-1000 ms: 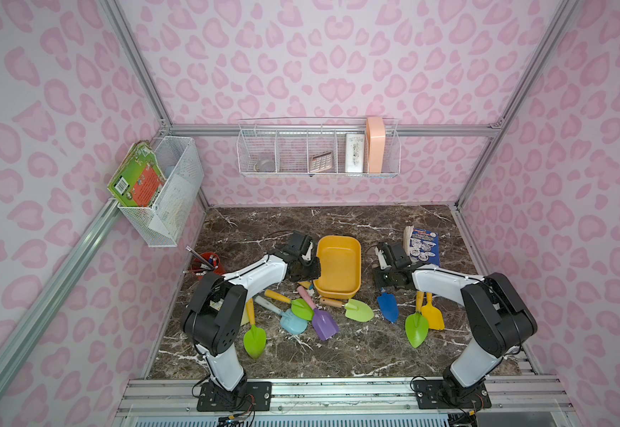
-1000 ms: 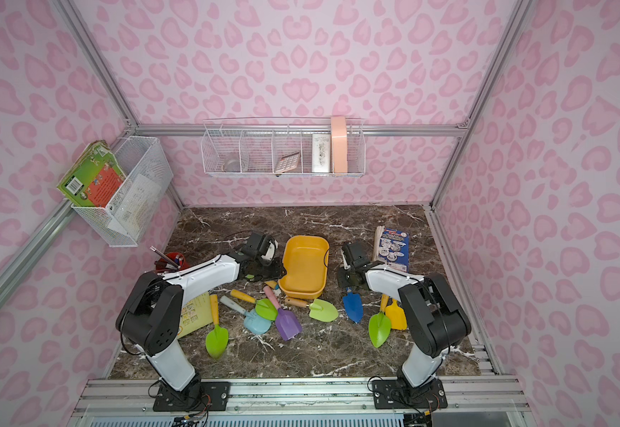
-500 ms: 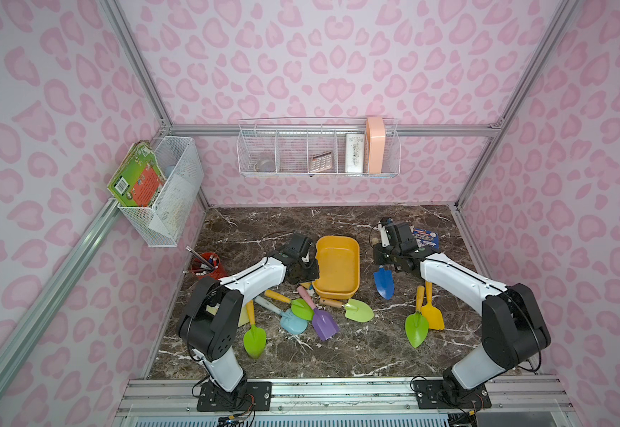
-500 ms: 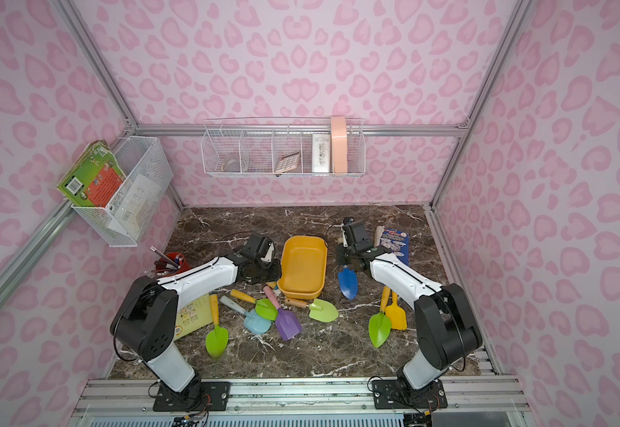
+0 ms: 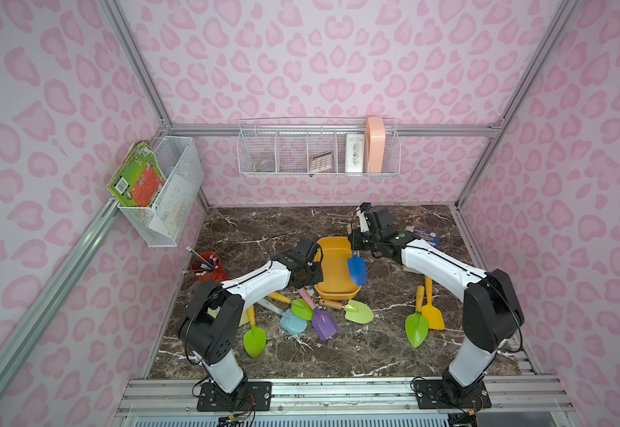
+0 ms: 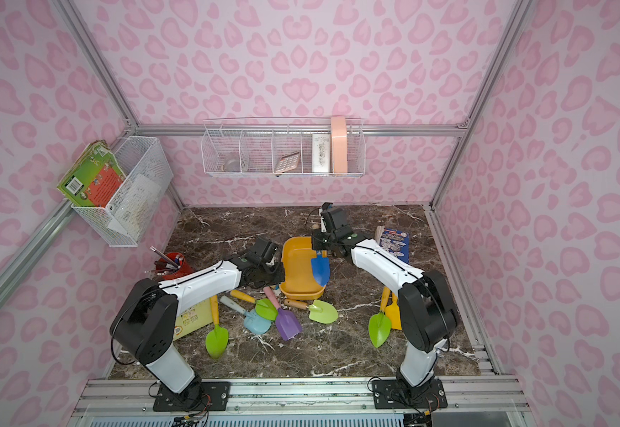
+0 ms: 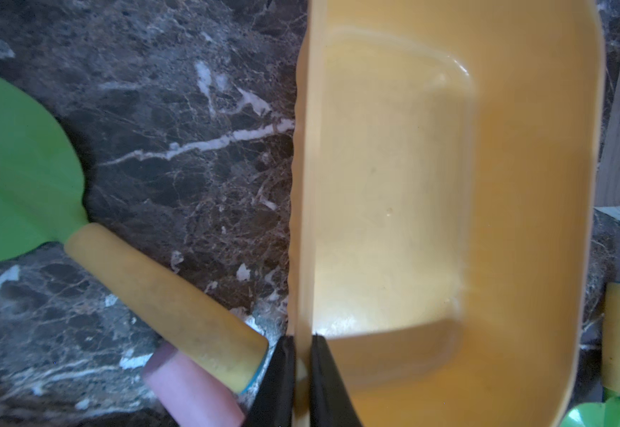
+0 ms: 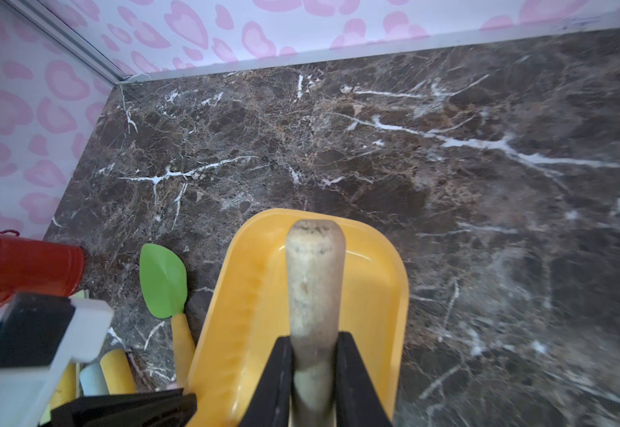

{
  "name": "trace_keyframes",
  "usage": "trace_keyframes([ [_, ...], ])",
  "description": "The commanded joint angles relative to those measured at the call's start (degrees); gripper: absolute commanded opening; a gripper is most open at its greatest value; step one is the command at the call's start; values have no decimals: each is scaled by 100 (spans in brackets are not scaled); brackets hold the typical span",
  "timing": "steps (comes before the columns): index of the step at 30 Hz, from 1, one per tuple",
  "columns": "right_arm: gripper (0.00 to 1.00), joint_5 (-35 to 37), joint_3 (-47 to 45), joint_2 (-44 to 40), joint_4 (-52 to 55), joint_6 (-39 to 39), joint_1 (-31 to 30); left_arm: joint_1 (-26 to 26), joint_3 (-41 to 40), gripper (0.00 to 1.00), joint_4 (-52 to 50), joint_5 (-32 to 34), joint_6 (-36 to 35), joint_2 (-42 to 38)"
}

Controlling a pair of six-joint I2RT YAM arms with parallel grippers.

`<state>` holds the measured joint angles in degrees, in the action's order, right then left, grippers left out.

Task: Put the shovel into the storage box
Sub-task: Place the shovel in the storage box.

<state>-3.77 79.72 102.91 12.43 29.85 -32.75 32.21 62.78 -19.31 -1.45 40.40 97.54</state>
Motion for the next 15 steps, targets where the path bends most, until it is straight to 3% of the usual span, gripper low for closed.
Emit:
trace_keyframes([
  [1, 13, -41, 174, 283, -177, 379, -19, -4, -62, 14, 4, 139, 229, 53],
  [15, 14, 421, 322, 958, -152, 531, -112, 22, -73, 19, 31, 160, 281, -65],
])
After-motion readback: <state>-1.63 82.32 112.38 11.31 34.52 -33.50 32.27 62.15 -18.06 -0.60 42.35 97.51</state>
